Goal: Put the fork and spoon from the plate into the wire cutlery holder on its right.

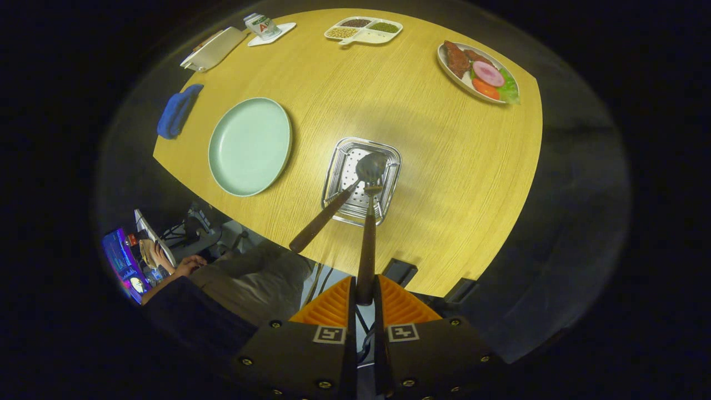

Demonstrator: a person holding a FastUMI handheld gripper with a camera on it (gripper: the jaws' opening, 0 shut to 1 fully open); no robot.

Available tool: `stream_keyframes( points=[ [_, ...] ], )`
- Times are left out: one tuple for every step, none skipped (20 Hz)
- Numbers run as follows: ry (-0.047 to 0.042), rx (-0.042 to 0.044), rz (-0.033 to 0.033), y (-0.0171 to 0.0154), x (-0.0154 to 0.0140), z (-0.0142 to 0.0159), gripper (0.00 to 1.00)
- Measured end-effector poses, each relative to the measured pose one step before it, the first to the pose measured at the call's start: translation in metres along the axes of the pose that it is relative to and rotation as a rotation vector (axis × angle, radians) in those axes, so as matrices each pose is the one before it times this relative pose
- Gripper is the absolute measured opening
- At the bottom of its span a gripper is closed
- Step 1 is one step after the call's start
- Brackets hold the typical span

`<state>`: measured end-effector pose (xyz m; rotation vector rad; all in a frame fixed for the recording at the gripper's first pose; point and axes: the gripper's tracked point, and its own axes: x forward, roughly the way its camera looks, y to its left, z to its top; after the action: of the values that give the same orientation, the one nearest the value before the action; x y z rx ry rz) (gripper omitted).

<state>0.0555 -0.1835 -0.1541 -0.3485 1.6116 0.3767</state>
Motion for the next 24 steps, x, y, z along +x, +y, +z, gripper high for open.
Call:
stream_keyframes(
  points=[
    [-0.01287, -0.00086, 0.00015, 0.00042, -0.00504, 0.00422, 0.13],
    [-0.01833, 0.00256, 0.00589, 0.00158, -0.00447, 0.00335, 0.16],
    [-0.03137, 0.00536, 0.00502, 0.00120, -0.00634, 0.00414, 0.16],
    [-0.03053, 0.00366, -0.00371, -0.00058, -0.00734, 0.00260, 0.16],
    [-0.03847, 0.00202, -0.00787, -0.00018, -0.00854, 0.00375, 0.16],
    [-0.04732, 0.00381, -0.00713, 0.00113, -0.00819, 0.00333, 0.17],
    [-0.05165, 0.00442, -0.00092, 0.00449, -0.00738, 0.00382, 0.17],
    [-0.06276, 0.00469, 0.00636, 0.00690, -0.00852, 0.00471, 0.17],
    [-0.06479, 0.01055, 0.01381, 0.00963, -0.00673, 0.00517, 0.17],
    [-0.06798, 0.01832, 0.01530, 0.01217, -0.00636, 0.00331, 0.17],
    [-0.06758, 0.02230, 0.00618, 0.01110, -0.00383, 0.00317, 0.17],
    [-0.05394, 0.01480, -0.00555, 0.00828, -0.00216, 0.00163, 0.17],
    [-0.06683, 0.00588, 0.00713, 0.01153, 0.00029, -0.00014, 0.16],
    [-0.06717, 0.01605, -0.00903, 0.00941, 0.00058, 0.00138, 0.17],
    [-0.07058, 0.02076, -0.00611, 0.00860, 0.00020, 0.00323, 0.16],
    [-0.07140, 0.02200, 0.00264, 0.01134, 0.00112, 0.00244, 0.17],
    [-0.08136, 0.02788, -0.00155, 0.00932, -0.00014, 0.00562, 0.17],
    [-0.07912, 0.01738, -0.00247, 0.00607, -0.00194, 0.00531, 0.17],
    [-0.09653, 0.00866, -0.02037, 0.00439, -0.00546, 0.00829, 0.17],
    [-0.08799, 0.00371, -0.02574, 0.00156, -0.00730, 0.00884, 0.17],
    [-0.07310, 0.00239, -0.01611, 0.00561, -0.00570, 0.00677, 0.21],
    [-0.05135, 0.00084, -0.00395, 0.00787, -0.00418, 0.00350, 0.21],
    [-0.05959, 0.00111, -0.01236, 0.00606, -0.00613, 0.00763, 0.20],
    [-0.05440, -0.00828, 0.00253, 0.00777, -0.00410, 0.00539, 0.20]
  ],
)
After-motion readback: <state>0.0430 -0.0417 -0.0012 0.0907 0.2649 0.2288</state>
